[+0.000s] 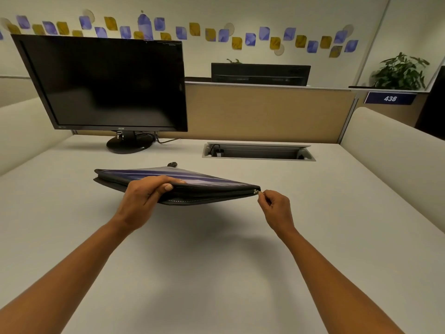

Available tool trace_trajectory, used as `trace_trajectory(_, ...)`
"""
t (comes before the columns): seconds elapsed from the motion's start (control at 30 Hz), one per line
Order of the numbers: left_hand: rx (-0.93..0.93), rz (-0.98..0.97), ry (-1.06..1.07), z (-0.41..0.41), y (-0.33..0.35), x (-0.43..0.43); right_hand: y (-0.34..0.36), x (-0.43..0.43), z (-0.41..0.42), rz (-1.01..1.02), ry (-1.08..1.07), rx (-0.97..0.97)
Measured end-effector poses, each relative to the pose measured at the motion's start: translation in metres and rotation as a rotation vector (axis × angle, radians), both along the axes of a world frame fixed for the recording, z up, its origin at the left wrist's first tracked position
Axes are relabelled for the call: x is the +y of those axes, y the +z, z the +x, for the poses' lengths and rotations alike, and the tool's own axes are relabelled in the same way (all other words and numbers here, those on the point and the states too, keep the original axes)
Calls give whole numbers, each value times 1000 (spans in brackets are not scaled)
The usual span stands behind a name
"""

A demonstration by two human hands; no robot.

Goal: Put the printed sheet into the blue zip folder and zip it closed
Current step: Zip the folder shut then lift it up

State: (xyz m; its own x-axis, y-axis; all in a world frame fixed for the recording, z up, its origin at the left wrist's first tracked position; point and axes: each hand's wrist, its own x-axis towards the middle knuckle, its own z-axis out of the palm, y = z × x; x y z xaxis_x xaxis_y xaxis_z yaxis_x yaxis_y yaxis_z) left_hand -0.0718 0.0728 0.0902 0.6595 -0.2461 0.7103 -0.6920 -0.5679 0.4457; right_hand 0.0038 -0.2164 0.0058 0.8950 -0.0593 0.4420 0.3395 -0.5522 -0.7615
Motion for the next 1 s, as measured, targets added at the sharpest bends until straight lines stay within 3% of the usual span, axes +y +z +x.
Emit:
trace_trajectory(0.37,113,-33,-6,-11,5,-1,1,-5,13,-57,-78,17)
trace_trajectory(0.63,-22,-36,10,-5,-7,-7,-7,1,1,99,-78,125)
trace_trajectory(0.8,-56,-38,71,-3,-9,-28,-10,21,-28,270,39,244)
trace_trajectory(1.0,-74,37,166,1,-12,-76,-7,76,-70,420,385,338)
